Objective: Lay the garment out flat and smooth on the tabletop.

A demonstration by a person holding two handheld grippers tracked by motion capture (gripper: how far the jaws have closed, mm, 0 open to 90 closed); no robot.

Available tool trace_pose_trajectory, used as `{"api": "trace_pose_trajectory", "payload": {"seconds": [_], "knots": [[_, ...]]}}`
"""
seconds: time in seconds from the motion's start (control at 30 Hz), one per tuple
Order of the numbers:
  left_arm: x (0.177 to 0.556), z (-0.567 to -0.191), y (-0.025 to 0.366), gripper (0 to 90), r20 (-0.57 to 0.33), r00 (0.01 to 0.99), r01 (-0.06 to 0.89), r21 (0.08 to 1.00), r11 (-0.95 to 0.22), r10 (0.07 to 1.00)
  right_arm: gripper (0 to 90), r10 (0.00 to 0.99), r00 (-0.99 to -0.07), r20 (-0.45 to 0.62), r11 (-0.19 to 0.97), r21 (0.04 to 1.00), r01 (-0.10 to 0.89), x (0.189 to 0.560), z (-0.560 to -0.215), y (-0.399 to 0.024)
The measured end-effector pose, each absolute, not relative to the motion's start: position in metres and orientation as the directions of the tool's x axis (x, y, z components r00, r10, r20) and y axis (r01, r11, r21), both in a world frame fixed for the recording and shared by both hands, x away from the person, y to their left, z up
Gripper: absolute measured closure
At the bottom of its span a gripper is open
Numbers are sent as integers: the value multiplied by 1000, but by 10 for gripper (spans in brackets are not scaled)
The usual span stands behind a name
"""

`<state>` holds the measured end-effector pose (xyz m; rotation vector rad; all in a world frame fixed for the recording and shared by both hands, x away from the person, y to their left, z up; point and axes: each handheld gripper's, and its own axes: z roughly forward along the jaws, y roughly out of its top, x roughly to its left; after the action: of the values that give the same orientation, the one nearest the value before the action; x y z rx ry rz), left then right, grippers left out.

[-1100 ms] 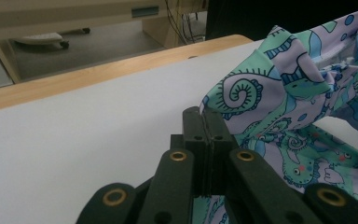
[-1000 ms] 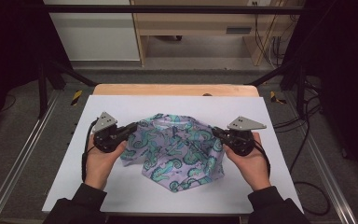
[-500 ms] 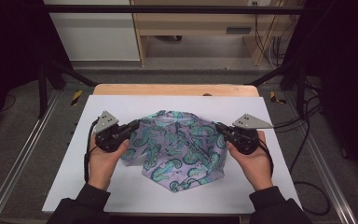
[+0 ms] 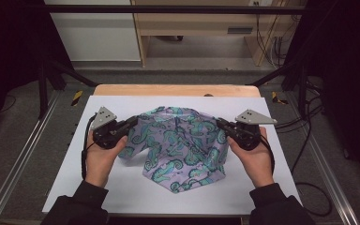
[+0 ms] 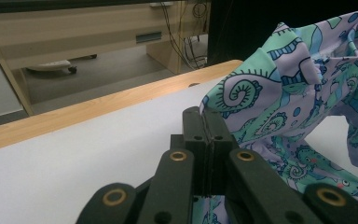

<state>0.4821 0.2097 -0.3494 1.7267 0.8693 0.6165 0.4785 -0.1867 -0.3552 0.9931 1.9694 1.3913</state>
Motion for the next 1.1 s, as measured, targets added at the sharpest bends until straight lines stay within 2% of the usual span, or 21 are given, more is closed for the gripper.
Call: {"api": "trace_pose_trajectory", "payload": {"seconds": [1.1], "knots": [[499, -331, 213, 900, -6, 599, 235, 957, -169, 801, 877, 820, -572, 0, 162, 959, 232, 483, -343, -187]]}}
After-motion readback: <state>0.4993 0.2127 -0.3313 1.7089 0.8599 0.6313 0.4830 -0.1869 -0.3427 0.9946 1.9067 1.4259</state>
